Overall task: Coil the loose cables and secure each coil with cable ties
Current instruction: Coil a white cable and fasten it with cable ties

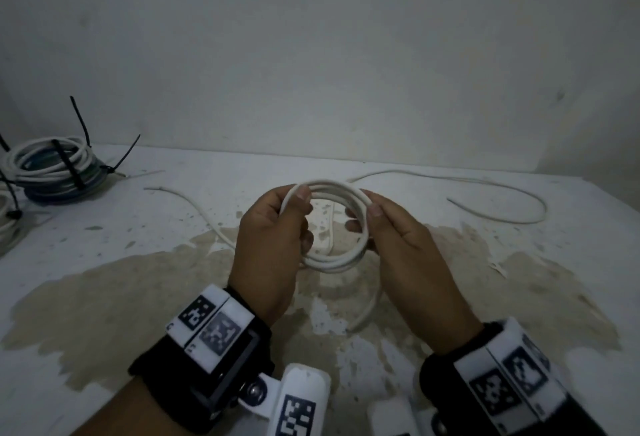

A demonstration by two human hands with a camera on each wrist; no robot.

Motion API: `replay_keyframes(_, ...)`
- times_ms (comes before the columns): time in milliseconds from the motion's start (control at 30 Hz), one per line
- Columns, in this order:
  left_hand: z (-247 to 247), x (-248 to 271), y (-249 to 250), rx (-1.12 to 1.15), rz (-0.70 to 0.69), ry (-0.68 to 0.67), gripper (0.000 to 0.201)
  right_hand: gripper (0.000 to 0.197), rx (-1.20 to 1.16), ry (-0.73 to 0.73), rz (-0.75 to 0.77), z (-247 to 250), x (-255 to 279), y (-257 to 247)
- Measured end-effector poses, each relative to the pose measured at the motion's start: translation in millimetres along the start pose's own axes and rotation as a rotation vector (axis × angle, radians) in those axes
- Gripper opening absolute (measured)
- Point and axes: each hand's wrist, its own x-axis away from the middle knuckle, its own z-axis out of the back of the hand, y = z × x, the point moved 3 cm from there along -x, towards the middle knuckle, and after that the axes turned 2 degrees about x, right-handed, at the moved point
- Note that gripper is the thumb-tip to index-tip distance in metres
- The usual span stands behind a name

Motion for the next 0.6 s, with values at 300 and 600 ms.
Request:
replay_keyframes(300, -10, 9, 1, 0.221, 0.055, 0.015, 0.026, 0.047, -0.290, 0.035, -0.024, -10, 6, -5)
replay_keyframes(600, 2, 2, -5, 0.020, 0.207, -0.150, 0.028, 0.027, 0.070, -0.078, 0.161, 18, -3, -10)
